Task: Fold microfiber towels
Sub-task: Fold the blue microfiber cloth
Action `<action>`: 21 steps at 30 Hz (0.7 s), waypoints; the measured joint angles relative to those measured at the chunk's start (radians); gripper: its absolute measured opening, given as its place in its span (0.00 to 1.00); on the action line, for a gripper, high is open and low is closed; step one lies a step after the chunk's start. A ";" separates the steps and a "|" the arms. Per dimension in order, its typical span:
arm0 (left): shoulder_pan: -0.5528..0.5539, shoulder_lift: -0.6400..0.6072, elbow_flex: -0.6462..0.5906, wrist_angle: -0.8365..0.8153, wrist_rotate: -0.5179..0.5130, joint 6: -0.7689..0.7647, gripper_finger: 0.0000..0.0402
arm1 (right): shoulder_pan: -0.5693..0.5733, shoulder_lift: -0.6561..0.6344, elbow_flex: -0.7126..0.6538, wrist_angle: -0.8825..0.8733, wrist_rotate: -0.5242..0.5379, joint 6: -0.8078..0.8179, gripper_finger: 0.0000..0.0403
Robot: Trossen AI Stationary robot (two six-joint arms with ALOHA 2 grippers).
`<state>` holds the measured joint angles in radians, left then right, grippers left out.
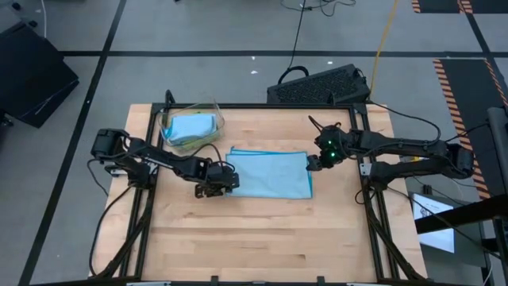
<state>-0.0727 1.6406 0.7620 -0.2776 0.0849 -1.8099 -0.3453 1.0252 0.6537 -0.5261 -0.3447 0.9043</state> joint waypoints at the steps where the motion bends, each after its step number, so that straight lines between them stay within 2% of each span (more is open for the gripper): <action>1: 0.000 0.000 0.000 -0.001 0.000 0.001 0.49 | 0.000 0.000 0.000 0.005 0.000 0.000 0.46; 5: -0.004 0.002 -0.001 -0.004 -0.027 0.032 0.40 | -0.001 0.007 0.000 0.106 -0.010 0.055 0.46; 11: -0.014 0.007 -0.004 0.026 -0.070 0.082 0.05 | -0.015 0.152 0.023 0.473 -0.104 0.187 0.46; 15: -0.025 0.008 -0.003 0.039 -0.118 0.072 0.03 | -0.016 0.312 0.118 0.561 -0.126 0.136 0.46; 21: -0.035 0.008 -0.001 0.033 -0.140 0.071 0.01 | -0.031 0.588 0.380 0.515 -0.158 -0.043 0.47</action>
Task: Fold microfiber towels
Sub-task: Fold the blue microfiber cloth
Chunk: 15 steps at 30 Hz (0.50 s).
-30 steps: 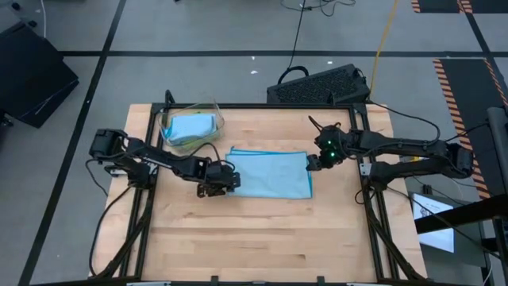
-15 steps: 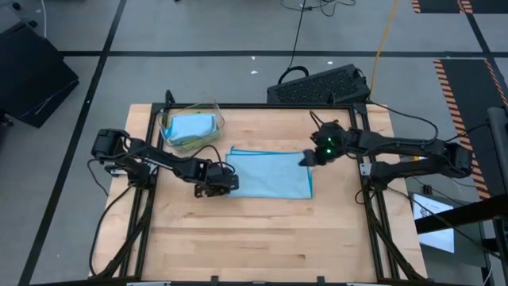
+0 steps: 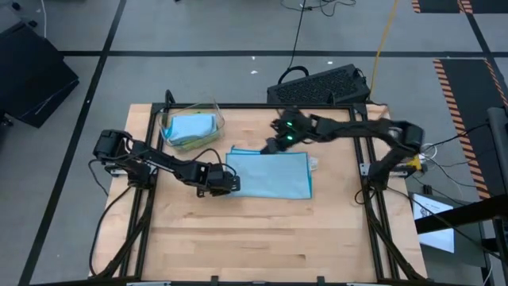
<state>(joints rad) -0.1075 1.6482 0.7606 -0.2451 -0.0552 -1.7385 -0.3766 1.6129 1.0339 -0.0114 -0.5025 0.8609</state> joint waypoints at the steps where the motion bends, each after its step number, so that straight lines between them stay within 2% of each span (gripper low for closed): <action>1: -0.002 0.000 0.001 -0.002 -0.002 0.004 0.01 | -0.004 0.047 0.048 -0.011 0.000 -0.022 0.47; 8: -0.017 0.006 0.077 -0.175 -0.060 0.101 0.00 | -0.029 0.318 0.342 -0.105 -0.001 -0.129 0.59; 12: -0.022 0.004 0.113 -0.223 -0.069 0.137 0.00 | -0.029 0.412 0.436 -0.092 -0.027 -0.197 0.67; 15: -0.020 0.004 0.125 -0.233 -0.074 0.173 0.00 | -0.029 0.451 0.454 -0.071 -0.026 -0.319 0.69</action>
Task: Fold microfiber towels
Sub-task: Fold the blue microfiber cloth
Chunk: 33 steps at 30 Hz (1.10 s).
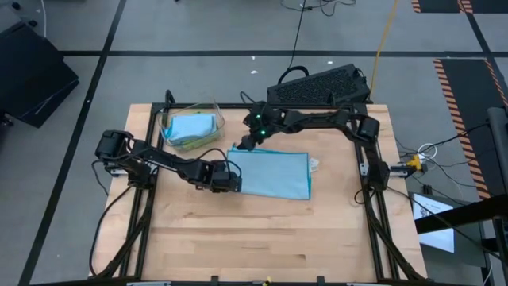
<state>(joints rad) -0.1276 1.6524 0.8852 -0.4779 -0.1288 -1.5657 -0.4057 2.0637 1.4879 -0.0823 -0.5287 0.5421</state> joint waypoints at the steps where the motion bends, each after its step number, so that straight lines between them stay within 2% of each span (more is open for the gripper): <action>1: 0.000 0.000 0.002 0.002 -0.009 0.007 0.00 | 0.000 0.007 0.000 0.000 0.004 -0.050 0.69; 6: -0.001 -0.001 0.002 0.001 -0.039 0.028 0.00 | -0.003 0.033 0.000 -0.008 0.027 -0.280 0.68; 10: -0.001 -0.002 0.002 0.011 -0.043 0.057 0.00 | 0.002 0.034 0.000 -0.008 0.085 -0.365 0.67; 16: -0.002 -0.002 0.003 0.015 -0.052 0.100 0.00 | 0.035 0.071 0.001 0.039 0.198 -0.410 0.67; 20: -0.003 -0.003 0.003 0.019 -0.053 0.106 0.00 | 0.052 0.071 0.000 0.056 0.223 -0.461 0.67; 23: -0.004 -0.003 0.003 0.023 -0.056 0.107 0.00 | 0.060 0.076 0.001 0.053 0.290 -0.451 0.67; 33: -0.036 -0.003 0.003 0.030 -0.056 0.117 0.00 | 0.140 0.081 -0.005 -0.003 0.417 -0.434 0.67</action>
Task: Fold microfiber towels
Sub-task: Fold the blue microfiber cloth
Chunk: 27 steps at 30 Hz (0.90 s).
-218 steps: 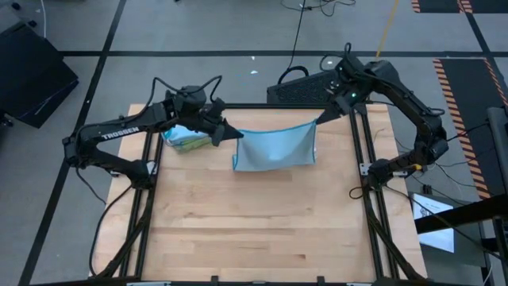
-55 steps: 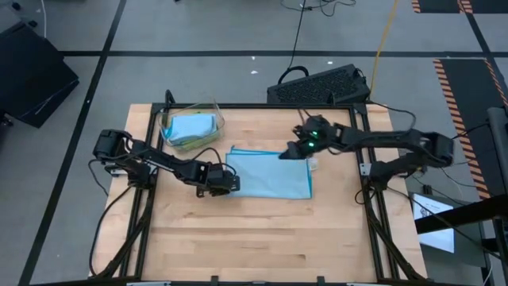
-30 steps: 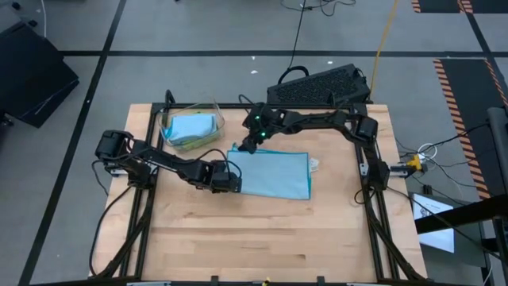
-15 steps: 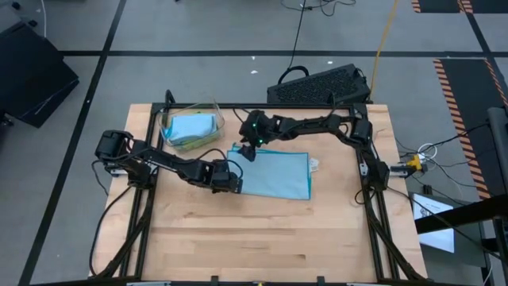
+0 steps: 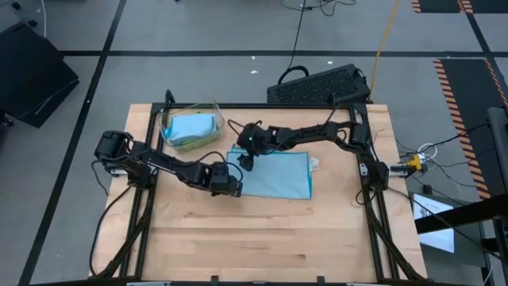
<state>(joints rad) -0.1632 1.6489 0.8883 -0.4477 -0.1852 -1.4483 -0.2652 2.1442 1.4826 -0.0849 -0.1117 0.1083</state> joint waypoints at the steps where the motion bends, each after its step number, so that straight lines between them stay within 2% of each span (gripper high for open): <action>1: -0.004 0.000 0.000 0.000 0.000 0.000 0.00 | 0.006 0.004 0.000 0.011 0.012 0.015 0.67; 5: -0.017 0.000 0.000 0.004 0.000 0.000 0.00 | 0.006 0.033 0.000 0.012 0.037 0.065 0.67; 11: -0.031 -0.001 0.000 0.003 0.000 0.003 0.00 | -0.007 0.057 0.002 0.009 0.033 0.048 0.67; 15: -0.031 -0.001 0.000 0.003 -0.003 0.020 0.00 | -0.006 0.059 0.002 0.001 0.040 0.013 0.61; 18: -0.031 -0.001 0.000 0.004 -0.019 0.026 0.00 | 0.003 0.059 0.002 -0.007 0.060 -0.002 0.50; 22: -0.031 -0.001 0.000 0.007 -0.037 0.029 0.00 | 0.014 0.059 -0.015 -0.008 0.085 -0.008 0.31; 27: -0.029 -0.001 0.000 0.008 -0.060 0.029 0.00 | 0.014 0.058 -0.089 -0.010 0.064 0.064 0.09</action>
<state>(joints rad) -0.1918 1.6482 0.8886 -0.4397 -0.2453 -1.4193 -0.2513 2.2023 1.3936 -0.0952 -0.0480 0.1724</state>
